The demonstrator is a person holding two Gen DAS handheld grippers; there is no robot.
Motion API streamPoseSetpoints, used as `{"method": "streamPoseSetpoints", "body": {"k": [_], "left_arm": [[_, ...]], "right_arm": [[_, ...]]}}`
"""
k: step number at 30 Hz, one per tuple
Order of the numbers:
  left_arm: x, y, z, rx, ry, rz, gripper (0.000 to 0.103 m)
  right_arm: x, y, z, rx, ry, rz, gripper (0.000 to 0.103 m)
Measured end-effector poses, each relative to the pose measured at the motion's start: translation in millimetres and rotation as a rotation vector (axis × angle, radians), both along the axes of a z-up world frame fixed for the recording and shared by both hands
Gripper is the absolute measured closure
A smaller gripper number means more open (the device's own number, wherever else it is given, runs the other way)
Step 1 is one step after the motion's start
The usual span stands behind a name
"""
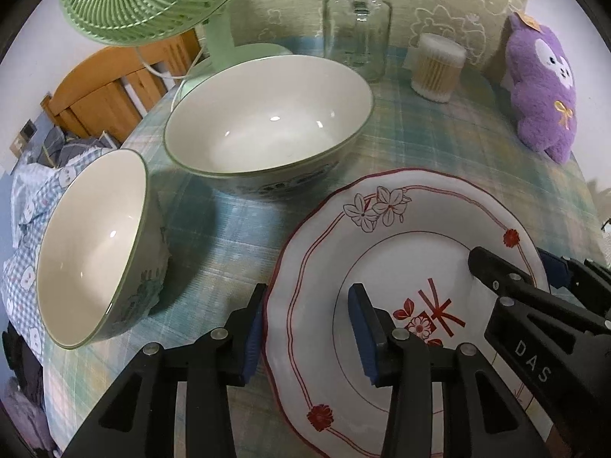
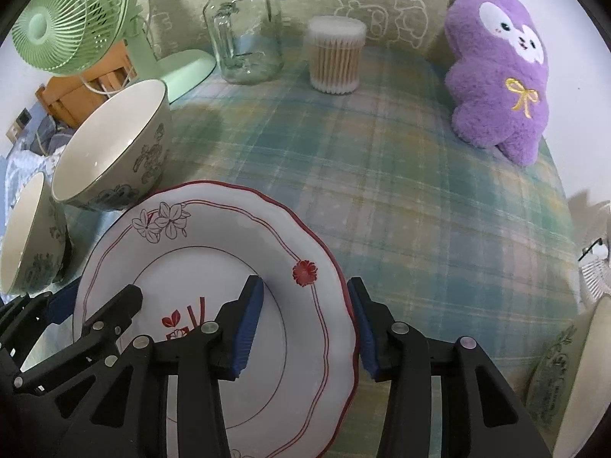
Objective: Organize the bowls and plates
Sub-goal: 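Carry the red-rimmed plate over the yellow plate stack and lower it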
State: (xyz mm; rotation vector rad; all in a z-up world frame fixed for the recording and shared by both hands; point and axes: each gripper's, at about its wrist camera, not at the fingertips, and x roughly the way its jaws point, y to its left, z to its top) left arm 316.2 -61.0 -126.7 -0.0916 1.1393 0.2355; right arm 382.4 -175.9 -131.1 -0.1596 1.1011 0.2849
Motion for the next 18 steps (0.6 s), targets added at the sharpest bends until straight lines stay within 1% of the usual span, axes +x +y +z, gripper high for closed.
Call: {"method": "streamPoseSetpoints", "body": {"k": [8, 18], "left_arm": [[-5, -9, 12, -0.015, -0.025, -0.019, 0.061], [-22, -18, 43, -0.019, -0.079, -0.055, 0.061]], "right_arm": [[-6, -11, 17, -0.007, -0.026, -0.029, 0.054], [-33, -20, 53, -0.004, -0.073, -0.075, 0.054]]}}
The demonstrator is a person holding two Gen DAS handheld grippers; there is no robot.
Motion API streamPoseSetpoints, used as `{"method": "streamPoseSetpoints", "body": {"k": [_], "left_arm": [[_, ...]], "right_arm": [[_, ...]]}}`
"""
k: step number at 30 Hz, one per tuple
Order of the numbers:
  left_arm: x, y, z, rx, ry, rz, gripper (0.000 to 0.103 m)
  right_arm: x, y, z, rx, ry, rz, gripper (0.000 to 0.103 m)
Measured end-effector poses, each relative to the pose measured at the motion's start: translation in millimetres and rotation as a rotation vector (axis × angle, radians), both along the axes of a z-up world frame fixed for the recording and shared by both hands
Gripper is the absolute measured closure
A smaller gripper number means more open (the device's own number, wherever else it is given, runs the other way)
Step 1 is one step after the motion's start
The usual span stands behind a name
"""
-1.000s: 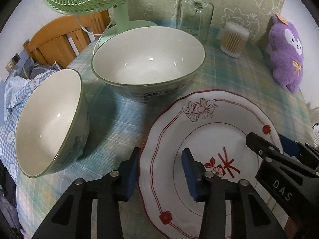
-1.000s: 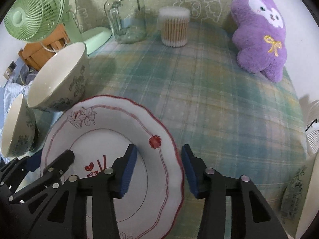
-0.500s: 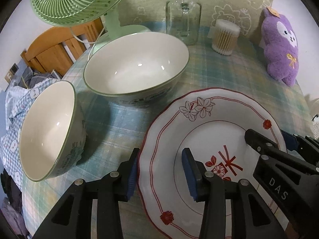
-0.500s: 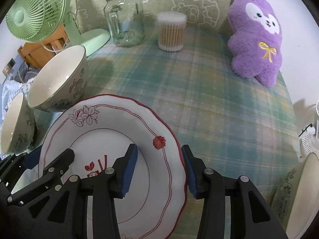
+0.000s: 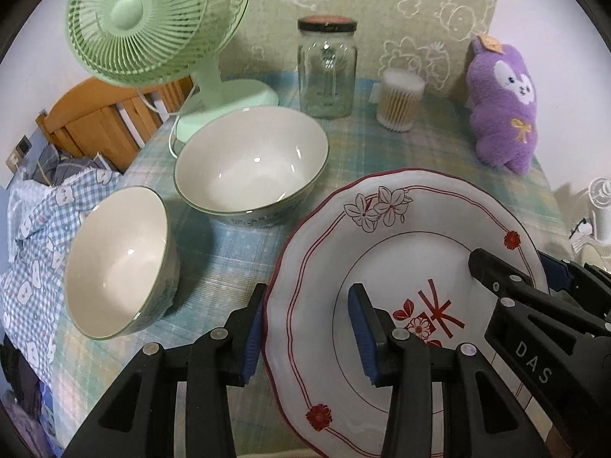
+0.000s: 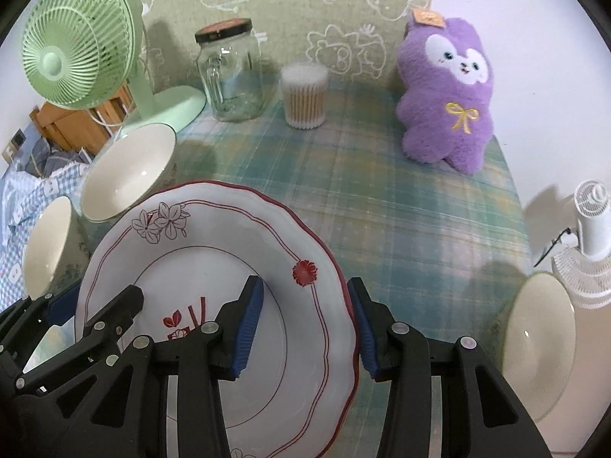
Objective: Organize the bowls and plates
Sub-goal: 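Carry the red-rimmed plate over the yellow plate stack and lower it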
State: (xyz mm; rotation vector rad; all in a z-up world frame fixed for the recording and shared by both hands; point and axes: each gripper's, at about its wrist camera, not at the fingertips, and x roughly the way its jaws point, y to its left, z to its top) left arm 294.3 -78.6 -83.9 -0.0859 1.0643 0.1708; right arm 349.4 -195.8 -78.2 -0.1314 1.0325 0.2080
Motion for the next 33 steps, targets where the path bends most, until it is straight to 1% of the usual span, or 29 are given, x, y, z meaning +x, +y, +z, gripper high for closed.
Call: {"method": "streamPoseSetpoints", "body": {"k": [7, 14, 19, 24, 33], "left_arm": [[-20, 0, 22, -0.013, -0.032, -0.058, 0.061], [-46, 3, 35, -0.033, -0.039, -0.122, 0.061], [-66, 8, 34, -0.047, -0.022, -0.149, 0.061], [-88, 8, 33, -0.05, -0.009, -0.197, 0.061], [-124, 11, 20, -0.051, 0.022, -0.282, 0.061]], "right_arm": [[-33, -3, 23, -0.016, -0.027, -0.049, 0.054], [-70, -1, 34, -0.012, -0.019, -0.12, 0.054], [-100, 2, 35, -0.013, -0.013, -0.158, 0.054], [-127, 1, 33, -0.018, -0.005, -0.203, 0.054], [-175, 1, 17, -0.017, 0.025, -0.289, 0.054]]}}
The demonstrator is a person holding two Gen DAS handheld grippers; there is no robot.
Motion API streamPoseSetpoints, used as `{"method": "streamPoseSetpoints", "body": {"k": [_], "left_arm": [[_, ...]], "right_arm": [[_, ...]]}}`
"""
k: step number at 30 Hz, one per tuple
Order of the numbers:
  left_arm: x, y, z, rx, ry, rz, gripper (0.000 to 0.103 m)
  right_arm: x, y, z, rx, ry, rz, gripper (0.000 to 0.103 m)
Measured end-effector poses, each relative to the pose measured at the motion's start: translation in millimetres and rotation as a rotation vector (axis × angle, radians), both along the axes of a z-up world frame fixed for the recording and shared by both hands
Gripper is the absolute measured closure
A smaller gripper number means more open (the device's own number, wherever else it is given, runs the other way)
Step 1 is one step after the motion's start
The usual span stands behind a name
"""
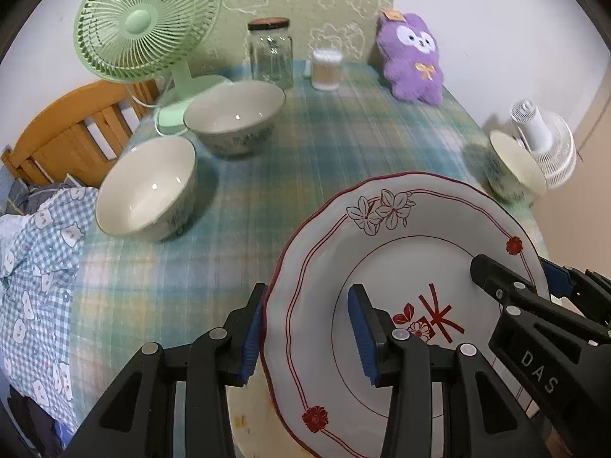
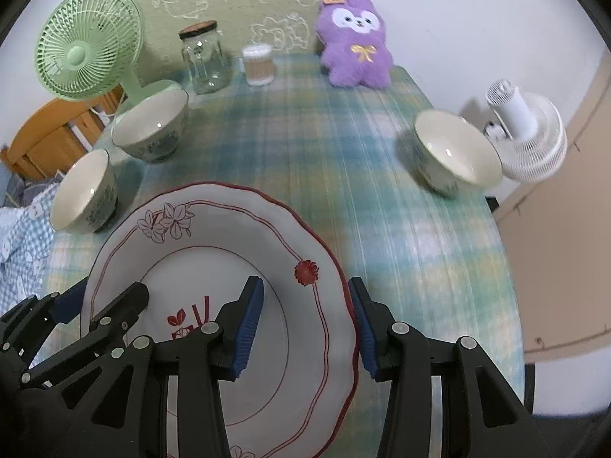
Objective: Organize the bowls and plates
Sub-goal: 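Carry the red-rimmed plate over the yellow plate stack and lower it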
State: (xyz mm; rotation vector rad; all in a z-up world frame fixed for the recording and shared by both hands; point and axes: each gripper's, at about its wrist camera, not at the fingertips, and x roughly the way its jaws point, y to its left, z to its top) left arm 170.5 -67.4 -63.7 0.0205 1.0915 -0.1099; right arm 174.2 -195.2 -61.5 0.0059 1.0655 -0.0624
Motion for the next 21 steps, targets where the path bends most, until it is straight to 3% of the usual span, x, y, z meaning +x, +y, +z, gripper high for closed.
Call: {"method": "streamPoseSetpoints", "body": {"k": [13, 21], "left_arm": [[-37, 1, -27, 0.049, 0.036, -0.093, 0.06], [-44, -2, -37, 0.069, 0.046, -0.131, 0.06]], "right_arm": [[-50, 6, -36, 0.006, 0.079, -0.096, 0.054], [-57, 6, -46, 0.002, 0.101, -0.125, 0.054]]}}
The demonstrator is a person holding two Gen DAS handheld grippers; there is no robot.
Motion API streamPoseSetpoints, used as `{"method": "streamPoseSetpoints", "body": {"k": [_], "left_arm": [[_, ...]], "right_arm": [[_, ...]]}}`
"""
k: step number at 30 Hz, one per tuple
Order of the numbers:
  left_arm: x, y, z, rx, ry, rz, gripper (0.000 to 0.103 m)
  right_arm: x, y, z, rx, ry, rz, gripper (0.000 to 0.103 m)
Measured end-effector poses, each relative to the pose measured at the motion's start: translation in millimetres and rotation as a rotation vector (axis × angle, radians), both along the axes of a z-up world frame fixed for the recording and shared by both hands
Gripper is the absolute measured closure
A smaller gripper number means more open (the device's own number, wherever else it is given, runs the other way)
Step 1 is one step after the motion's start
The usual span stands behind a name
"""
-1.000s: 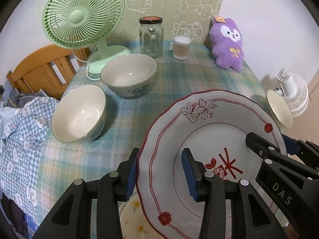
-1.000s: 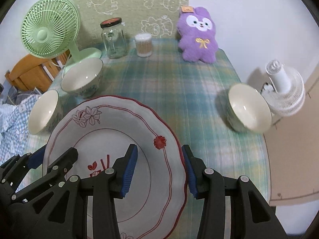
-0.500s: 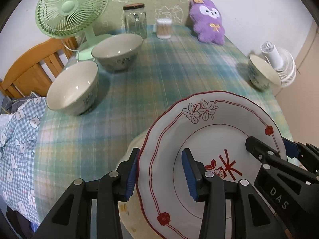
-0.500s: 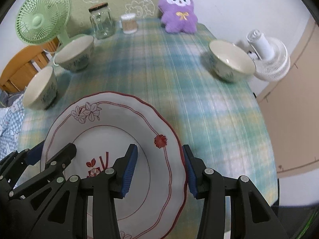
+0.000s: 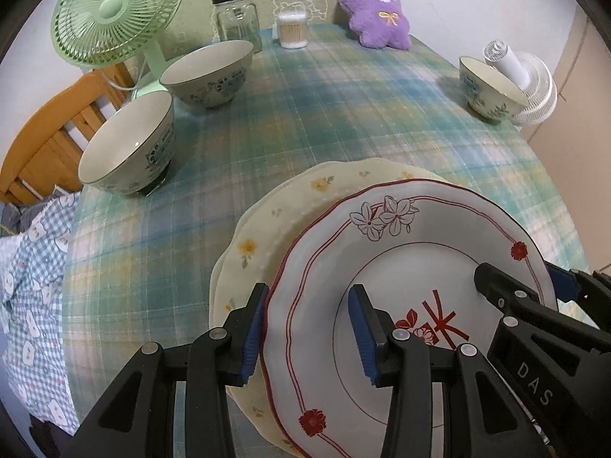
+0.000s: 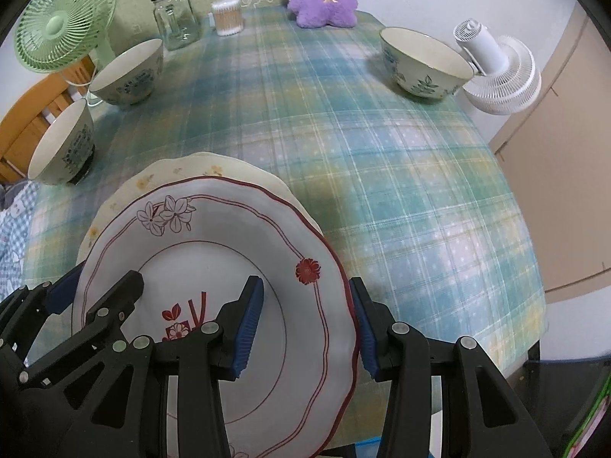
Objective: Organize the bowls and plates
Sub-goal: 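Carry the red-rimmed plate over the yellow plate stack and lower it, then set the red-rimmed plate onto the stack and open the left tool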
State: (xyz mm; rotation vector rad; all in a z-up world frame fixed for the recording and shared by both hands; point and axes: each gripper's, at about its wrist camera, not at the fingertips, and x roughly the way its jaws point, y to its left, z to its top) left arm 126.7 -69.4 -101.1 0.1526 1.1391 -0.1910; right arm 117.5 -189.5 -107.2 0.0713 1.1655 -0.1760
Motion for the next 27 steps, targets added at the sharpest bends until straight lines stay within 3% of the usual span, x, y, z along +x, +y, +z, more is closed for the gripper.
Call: {"method": "streamPoseSetpoints", "body": {"k": [10, 27], "left_arm": [[1, -9, -2, 0.053, -0.038, -0.015, 0.056], [2, -12, -2, 0.038, -0.028, 0.004, 0.04]], "right_arm": [[3, 1, -3, -0.026, 0.006, -0.001, 0.054], [-2, -7, 2, 0.013, 0.022, 0.017, 0.057]]}}
